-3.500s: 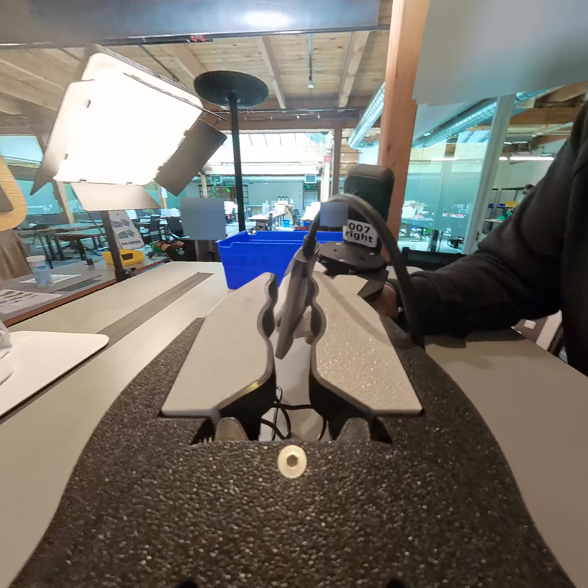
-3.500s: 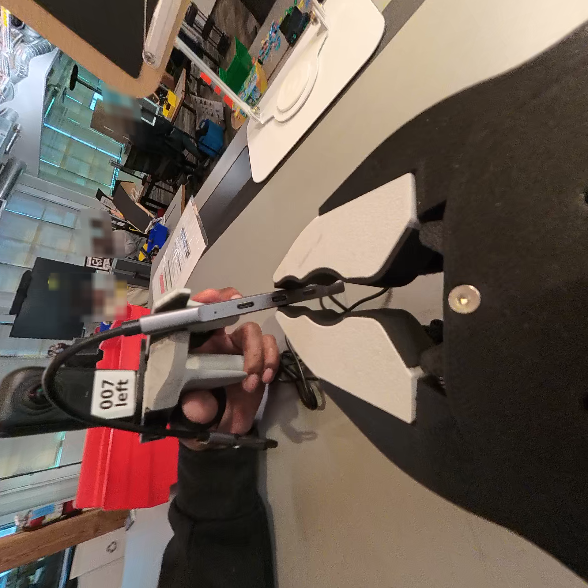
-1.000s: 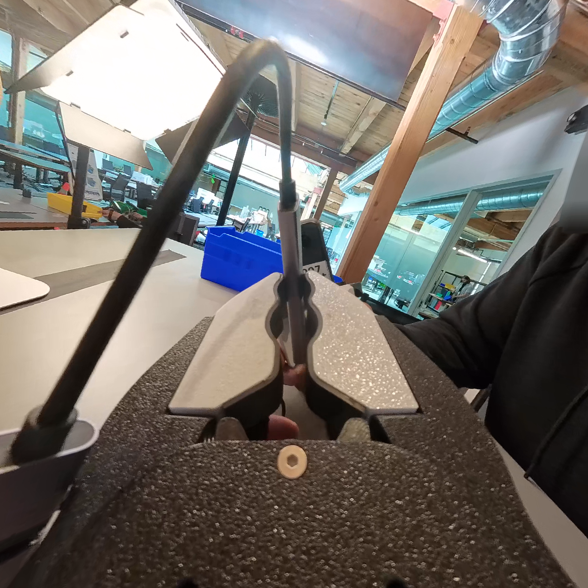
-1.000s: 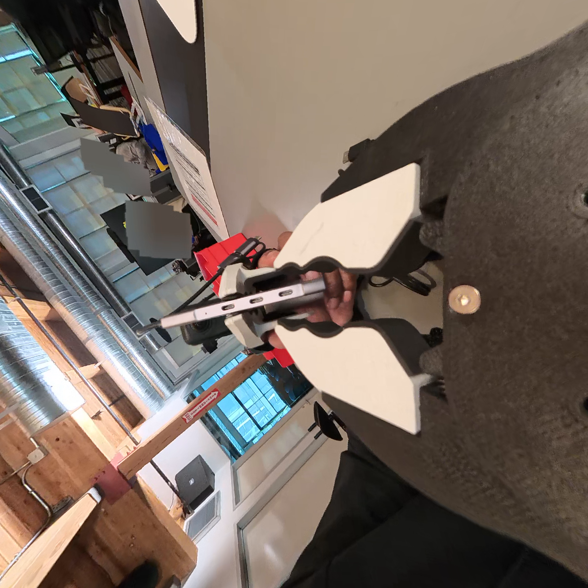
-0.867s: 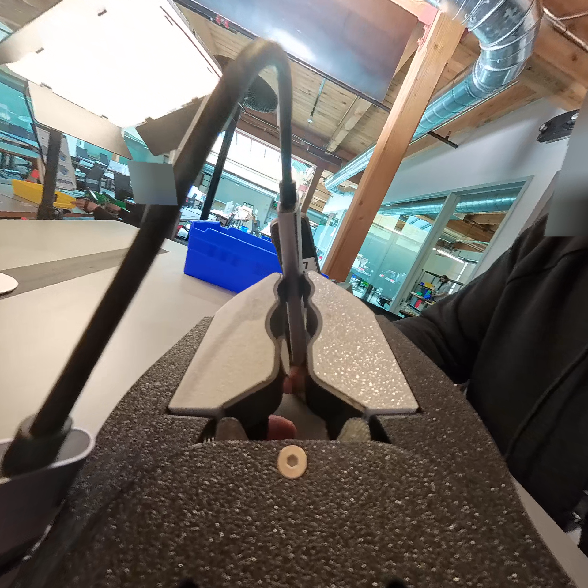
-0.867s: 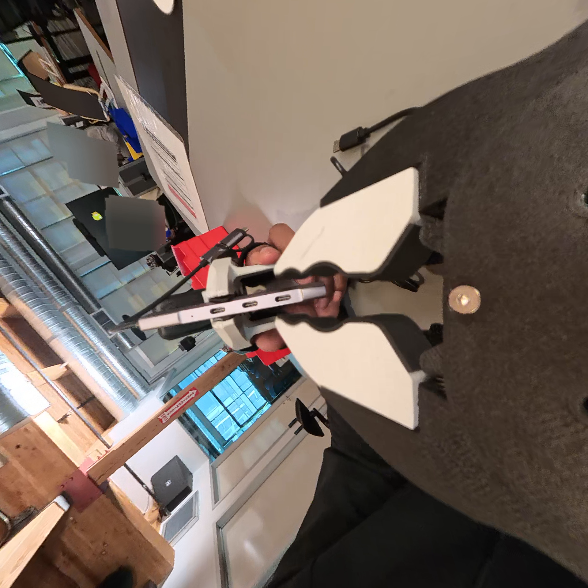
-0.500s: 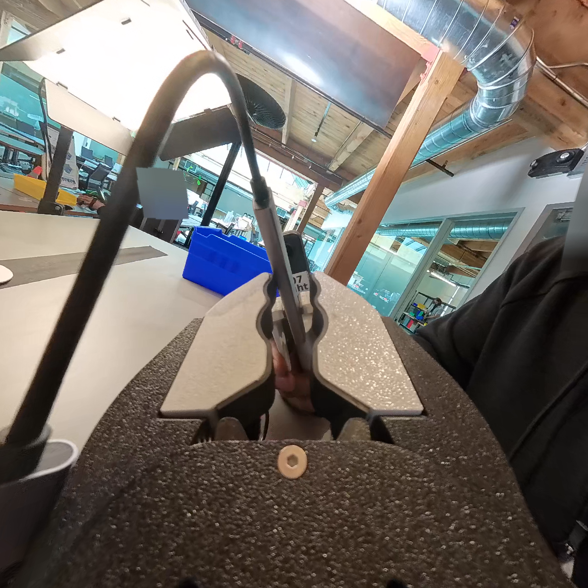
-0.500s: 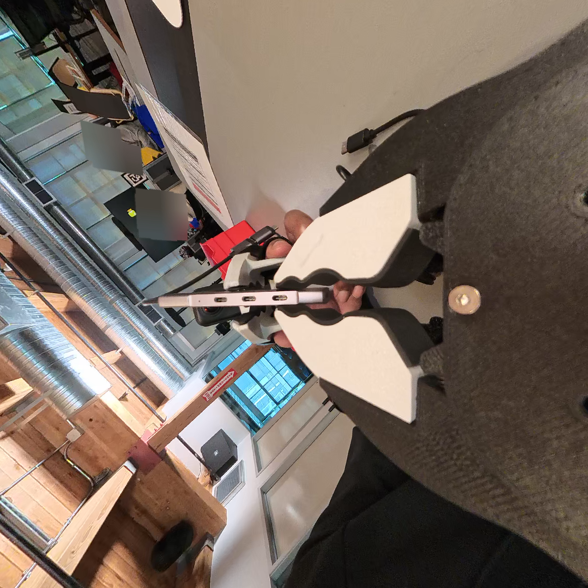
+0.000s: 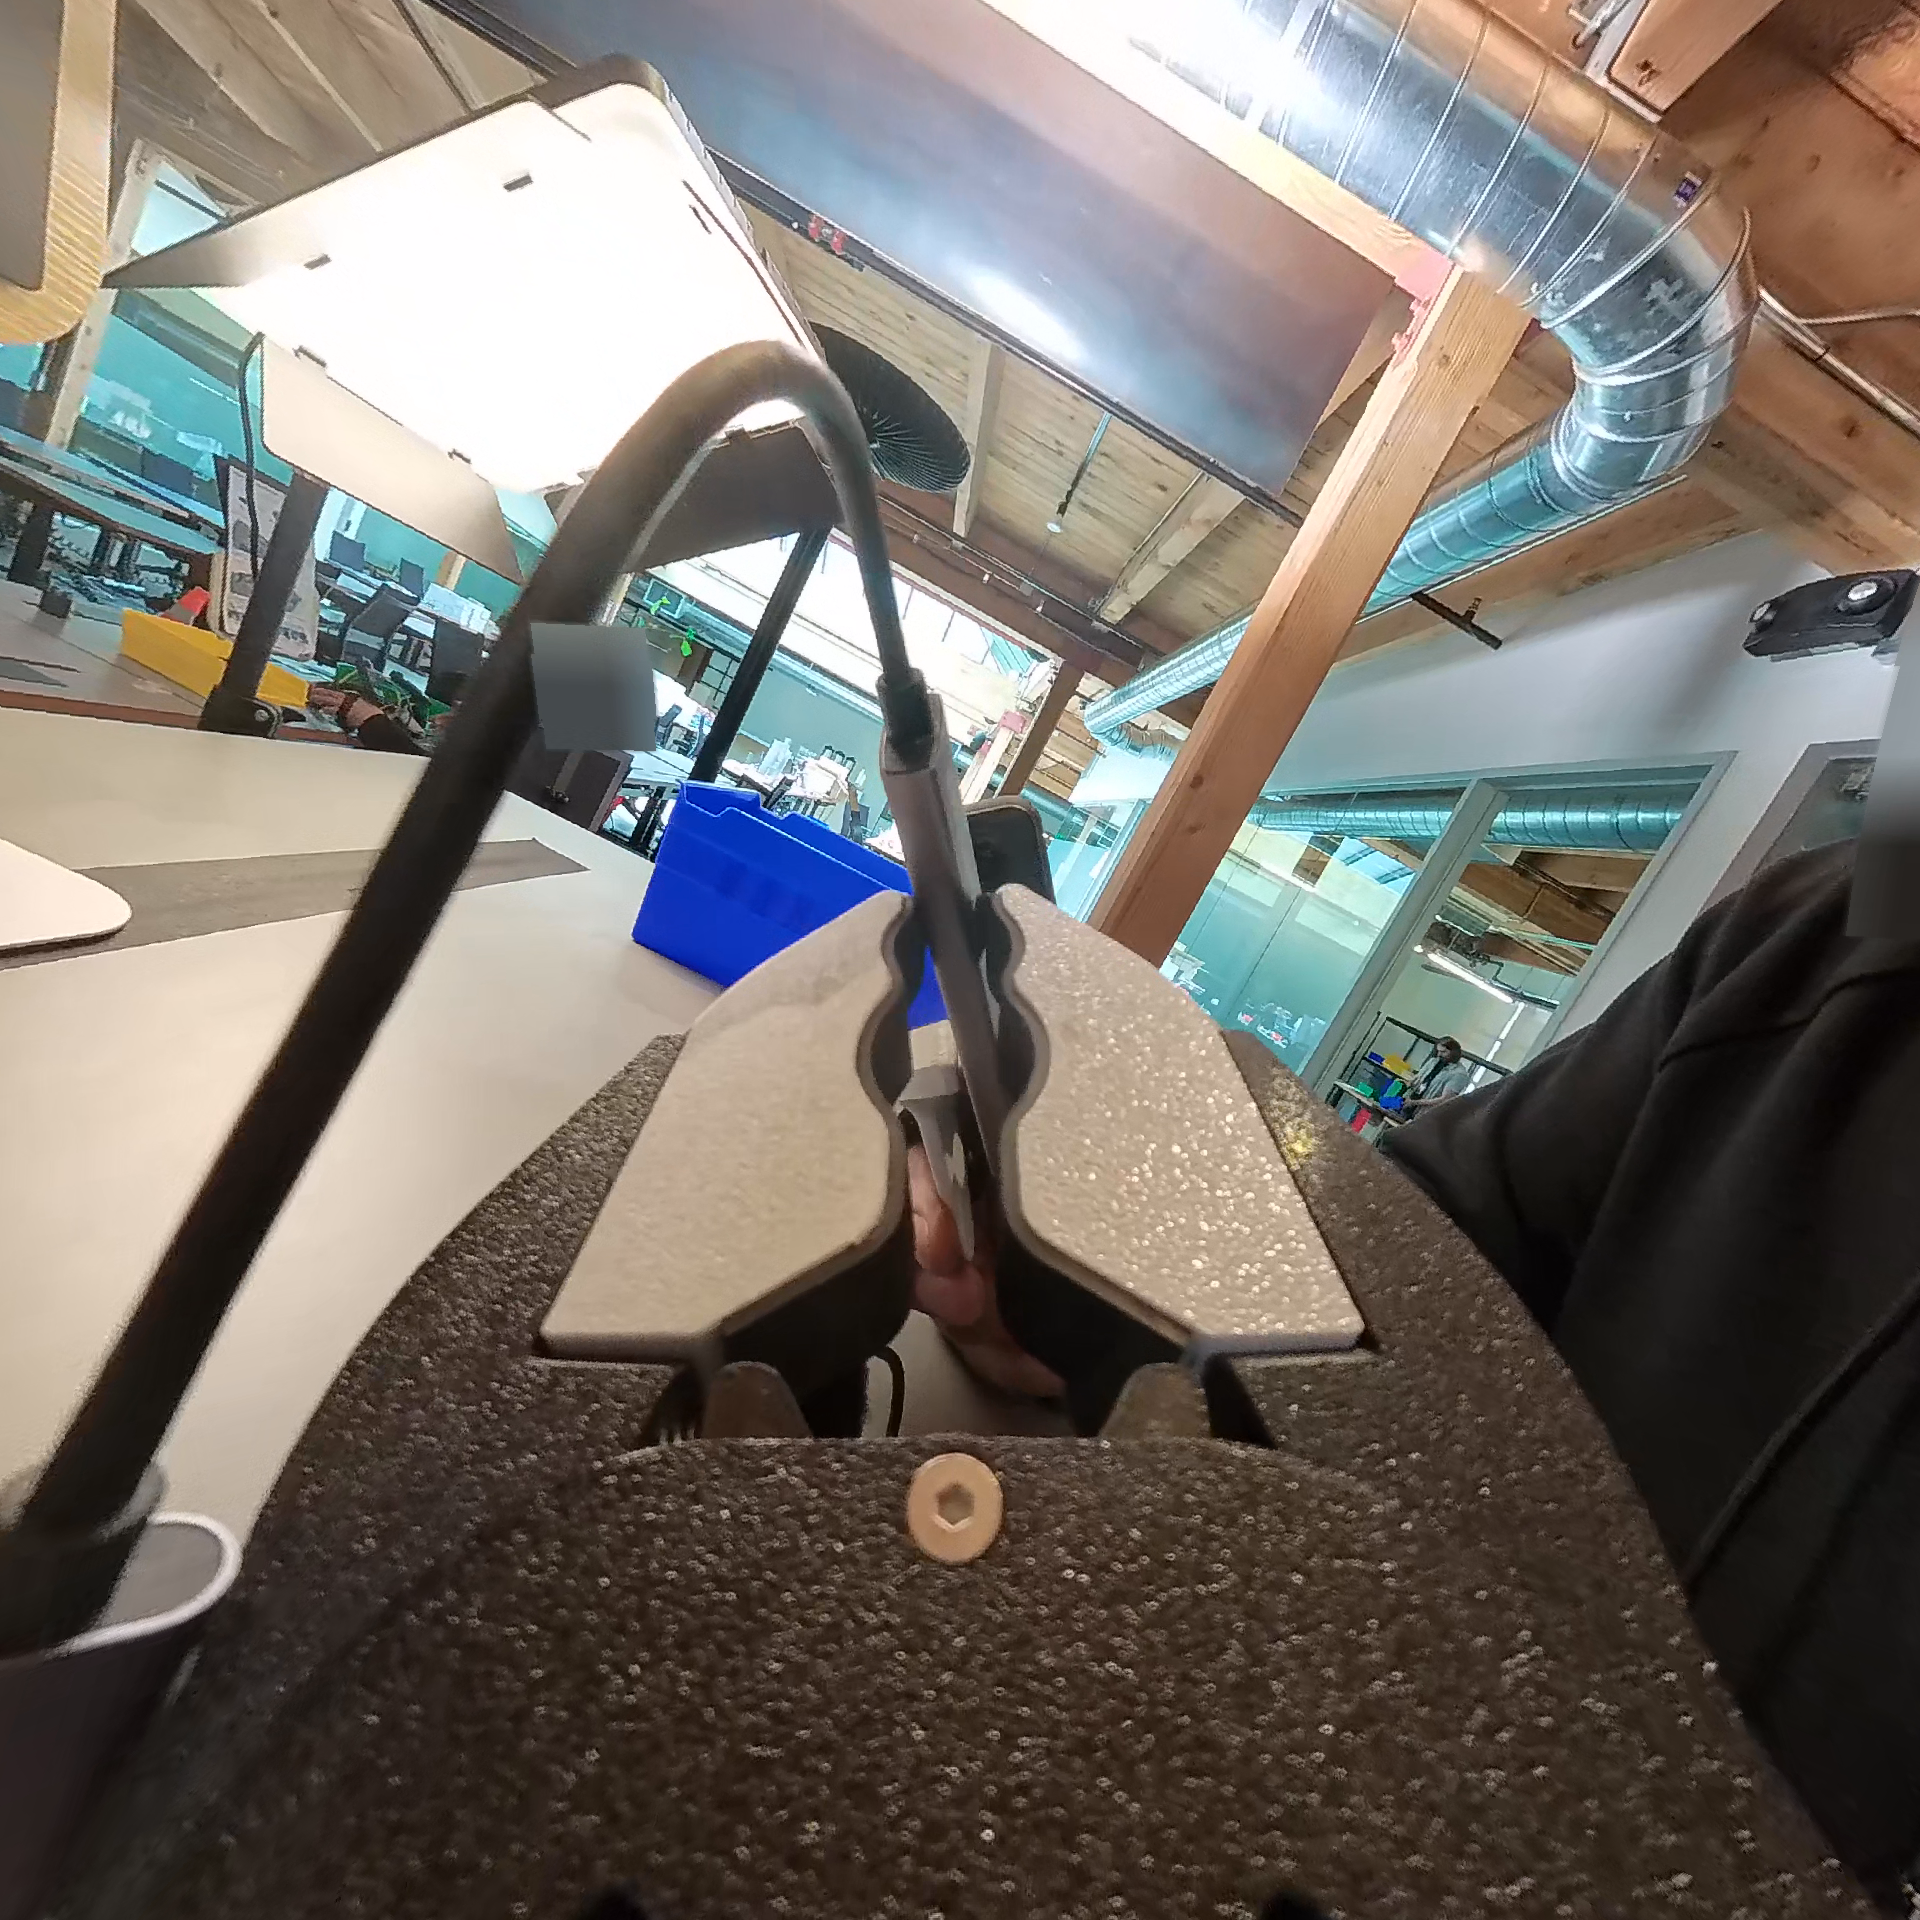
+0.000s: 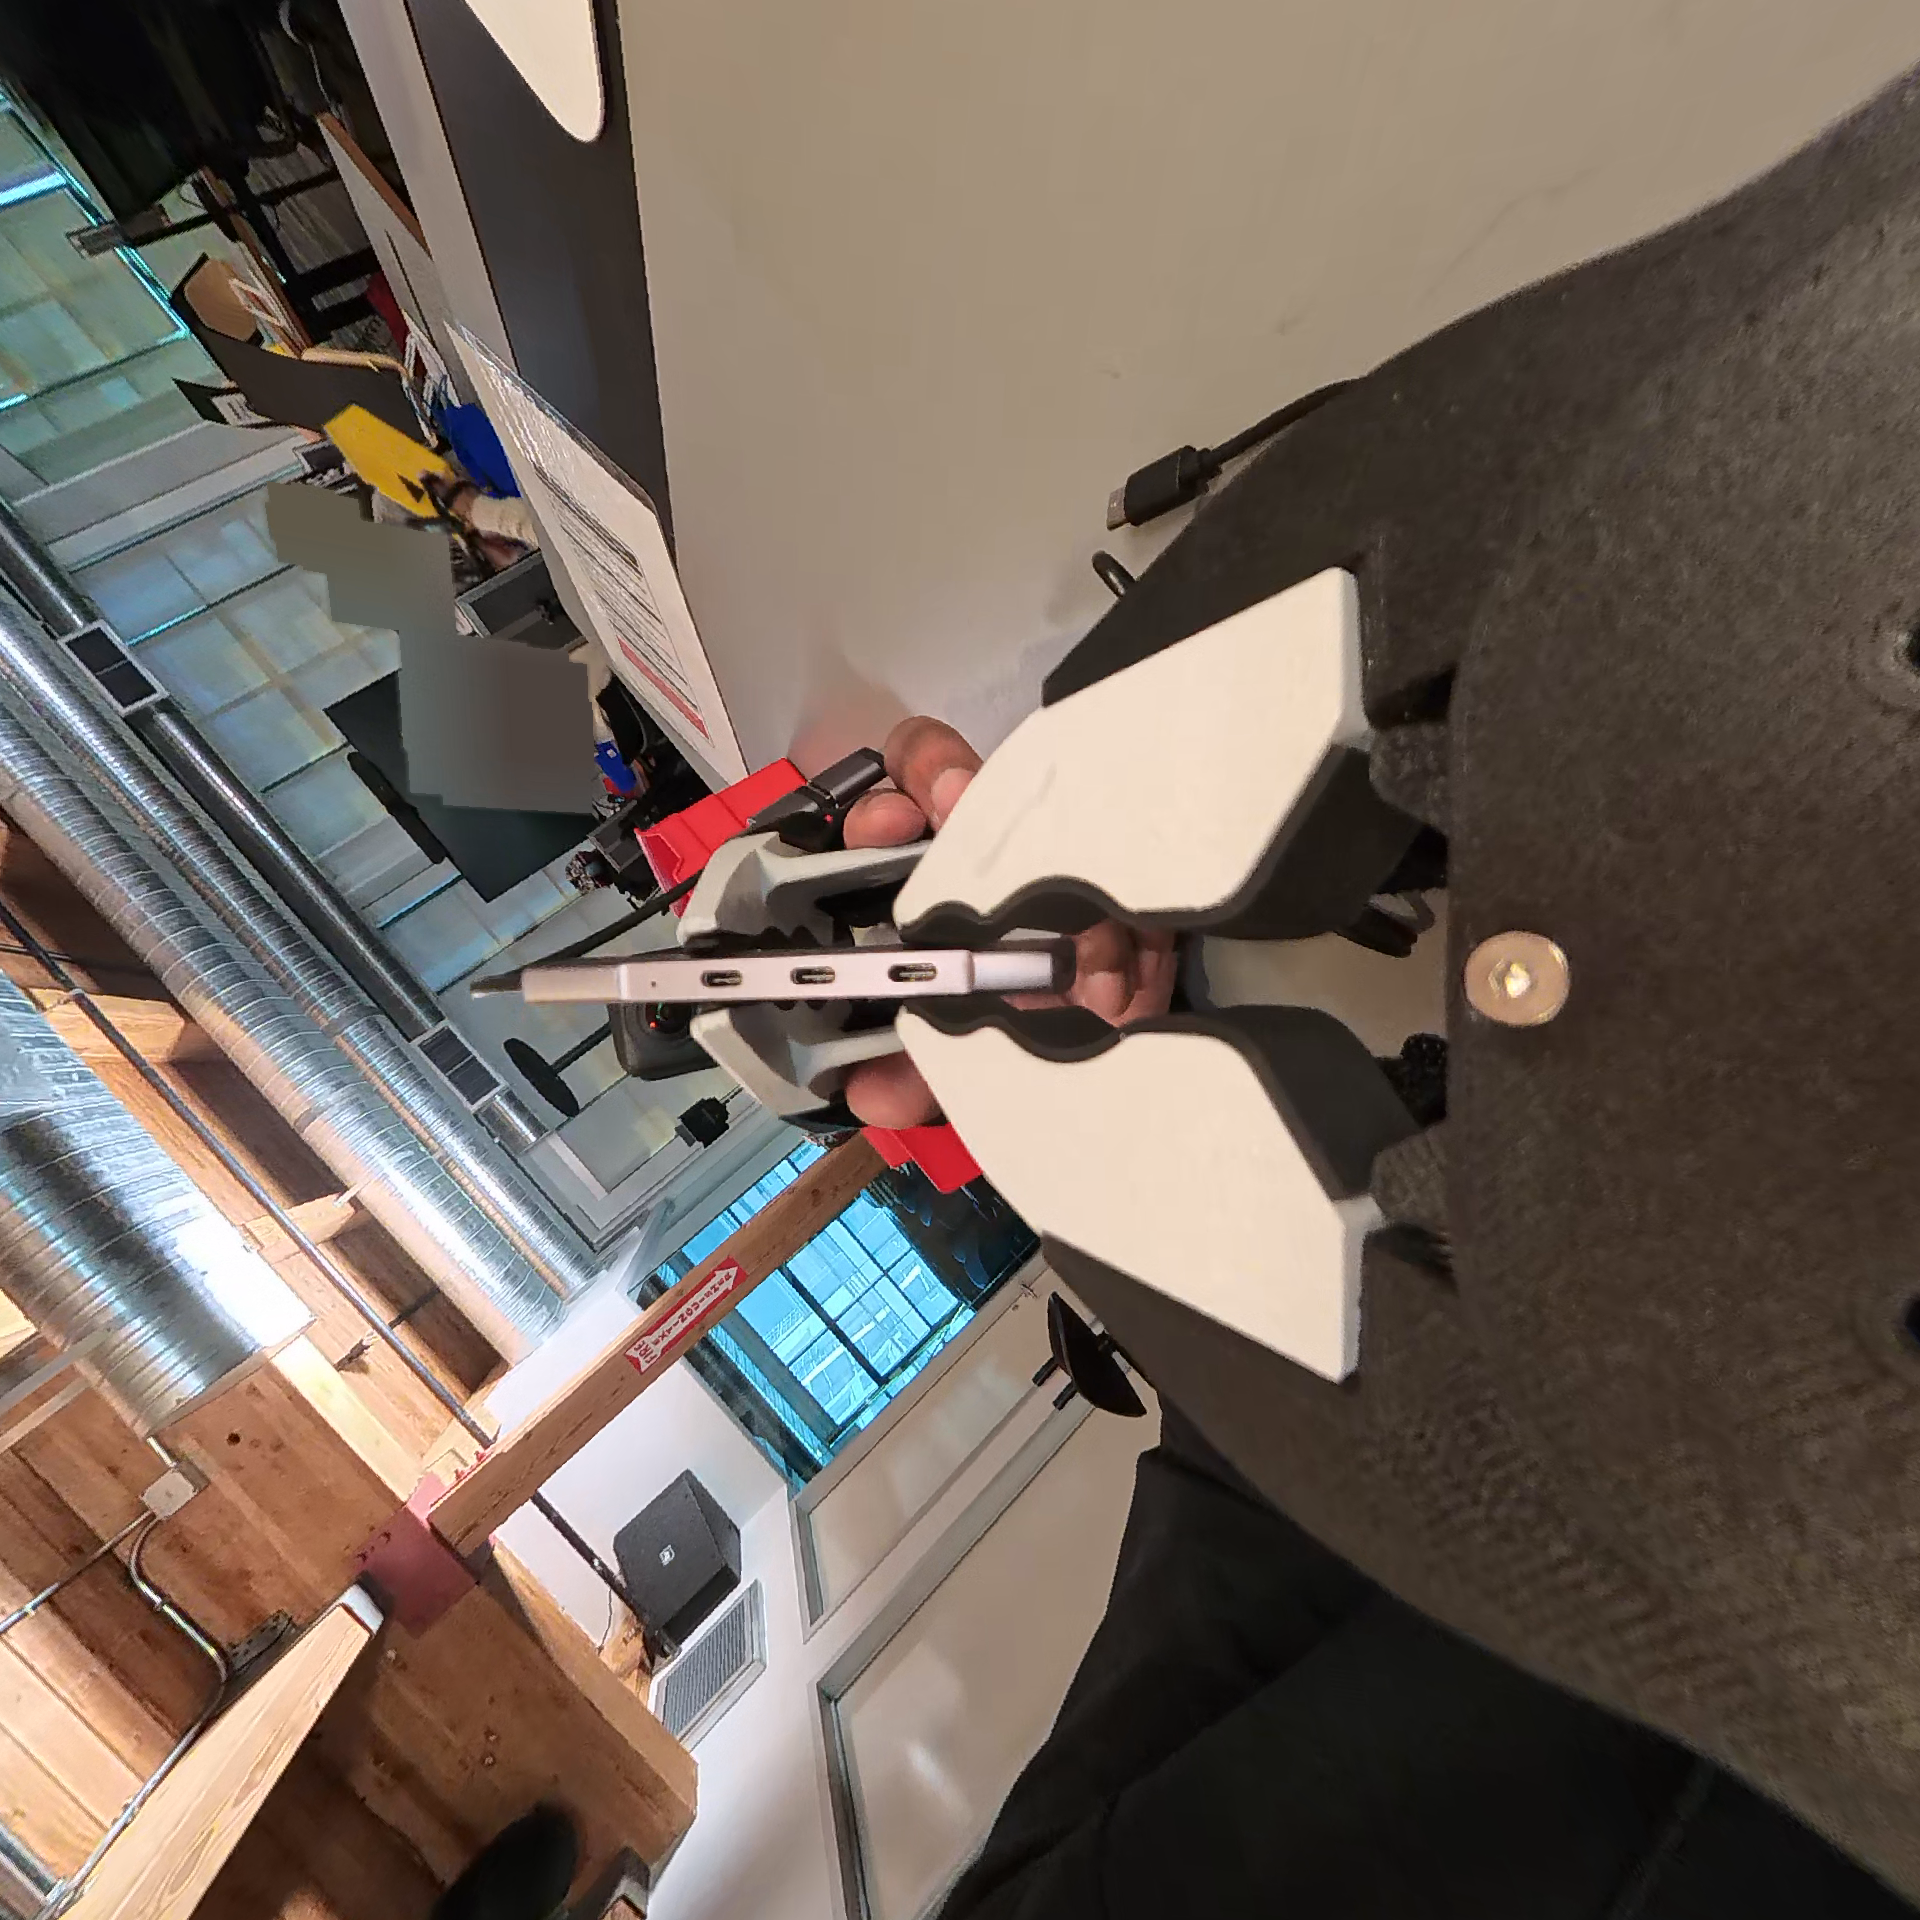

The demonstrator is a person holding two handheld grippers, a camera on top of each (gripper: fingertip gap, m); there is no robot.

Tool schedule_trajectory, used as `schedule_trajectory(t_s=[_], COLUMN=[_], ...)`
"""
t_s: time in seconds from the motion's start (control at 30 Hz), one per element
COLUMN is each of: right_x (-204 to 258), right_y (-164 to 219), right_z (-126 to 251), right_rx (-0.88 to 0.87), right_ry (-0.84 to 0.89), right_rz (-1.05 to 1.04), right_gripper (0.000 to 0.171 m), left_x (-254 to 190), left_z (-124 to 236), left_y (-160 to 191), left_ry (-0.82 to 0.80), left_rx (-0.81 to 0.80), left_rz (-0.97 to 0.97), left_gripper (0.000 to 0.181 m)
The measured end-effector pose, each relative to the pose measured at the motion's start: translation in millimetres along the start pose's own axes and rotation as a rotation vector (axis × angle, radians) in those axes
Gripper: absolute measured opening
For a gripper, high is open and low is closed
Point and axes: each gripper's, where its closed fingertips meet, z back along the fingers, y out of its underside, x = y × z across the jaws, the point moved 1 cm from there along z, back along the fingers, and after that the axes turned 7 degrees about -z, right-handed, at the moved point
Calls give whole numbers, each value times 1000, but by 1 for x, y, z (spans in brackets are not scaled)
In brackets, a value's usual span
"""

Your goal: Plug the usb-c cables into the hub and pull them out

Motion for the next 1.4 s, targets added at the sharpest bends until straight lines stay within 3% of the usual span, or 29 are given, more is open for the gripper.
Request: schedule_trajectory(t_s=[0.23, 0.4, 0.7, 0.9, 1.13, 1.23, 1.4], right_x=[-1, -8, -52, -93, -100, -100, -97], right_y=[-2, -7, -38, -7, 36, 41, 47], right_z=[1, 7, 42, 36, 22, 16, 5], right_rx=[-21, -24, 0, 376, 709, 742, 766], right_ry=[9, 60, 418, 692, 720, 707, 666], right_rz=[6, 28, 269, 378, 608, 645, 681], right_gripper=[9, 13, 23, 27, 41, 37, 14], left_x=[1, 1, 39, 62, 69, 69, 67], left_z=[1, 5, 39, 46, 55, 56, 56], left_y=[0, 3, 5, 28, 50, 50, 51], left_ry=[1, -50, -225, -390, -447, -432, -412], left_rx=[0, 92, 256, 435, 563, 551, 553], left_rz=[8, -145, -41, 61, 183, 223, 240], left_gripper=[11, 10, 10, 10, 10, 10, 10])
